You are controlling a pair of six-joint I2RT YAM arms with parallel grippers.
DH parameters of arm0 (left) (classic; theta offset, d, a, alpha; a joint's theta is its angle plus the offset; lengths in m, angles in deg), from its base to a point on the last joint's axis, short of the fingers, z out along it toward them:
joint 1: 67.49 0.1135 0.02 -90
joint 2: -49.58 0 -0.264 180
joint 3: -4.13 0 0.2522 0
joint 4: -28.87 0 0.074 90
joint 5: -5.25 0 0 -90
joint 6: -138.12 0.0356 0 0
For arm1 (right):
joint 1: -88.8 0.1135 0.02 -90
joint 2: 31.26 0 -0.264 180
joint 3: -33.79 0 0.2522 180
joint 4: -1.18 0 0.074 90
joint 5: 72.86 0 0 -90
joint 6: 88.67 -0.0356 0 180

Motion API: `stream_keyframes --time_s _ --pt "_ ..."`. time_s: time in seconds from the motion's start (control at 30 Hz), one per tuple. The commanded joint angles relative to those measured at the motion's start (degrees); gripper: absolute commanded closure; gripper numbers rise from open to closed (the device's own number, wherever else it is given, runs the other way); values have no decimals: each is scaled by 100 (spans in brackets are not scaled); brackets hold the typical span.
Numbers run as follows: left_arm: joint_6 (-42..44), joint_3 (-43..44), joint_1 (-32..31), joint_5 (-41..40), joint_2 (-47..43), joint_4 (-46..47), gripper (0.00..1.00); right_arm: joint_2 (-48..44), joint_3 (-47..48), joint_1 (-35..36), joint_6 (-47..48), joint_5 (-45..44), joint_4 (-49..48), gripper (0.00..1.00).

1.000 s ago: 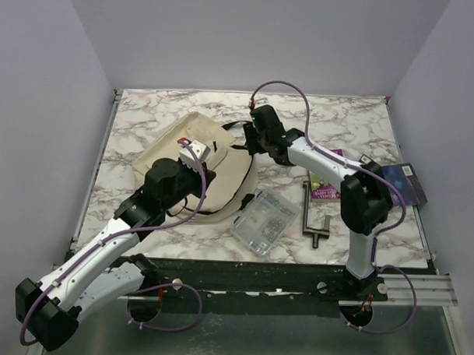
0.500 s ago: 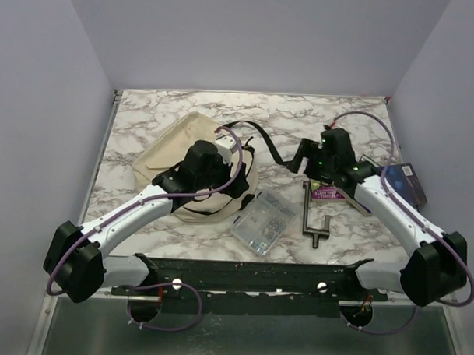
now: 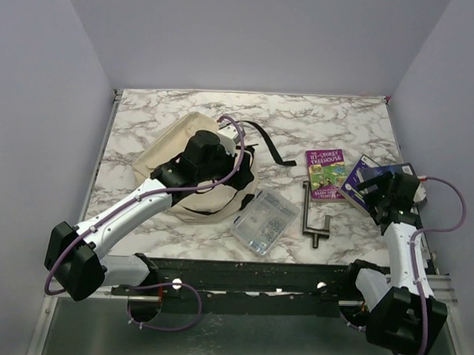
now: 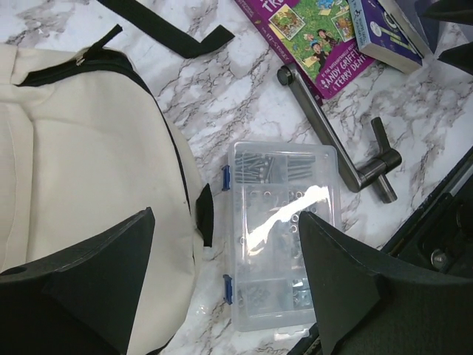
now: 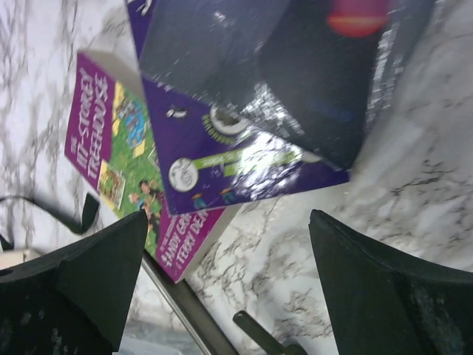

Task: Pack the student bag
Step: Pick up the book from the center of the board.

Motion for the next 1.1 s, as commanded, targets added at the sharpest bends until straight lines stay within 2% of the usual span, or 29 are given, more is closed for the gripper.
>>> stream_keyframes --time_s 0.0,0.1,0.27,0.6,0.73,1.07 --pt "464 142 -32 -306 -129 -196 19 -70 -66 -880 52 253 -200 6" --pt "559 -9 -36 -509 -233 -149 19 116 60 -1350 212 91 -258 6" --pt "516 -355 -64 -492 -369 140 19 557 -118 -1926 157 280 -1036 5" --pt "489 -344 -273 -359 -386 177 20 1028 -1269 -3200 -749 2000 -3146 7" --pt "486 -326 -273 -374 -430 179 20 1433 -1691 -3490 -1155 2756 -4442 8" --pt "608 -397 -273 -497 -629 183 20 2616 -1966 -3718 -1954 3007 -6054 13"
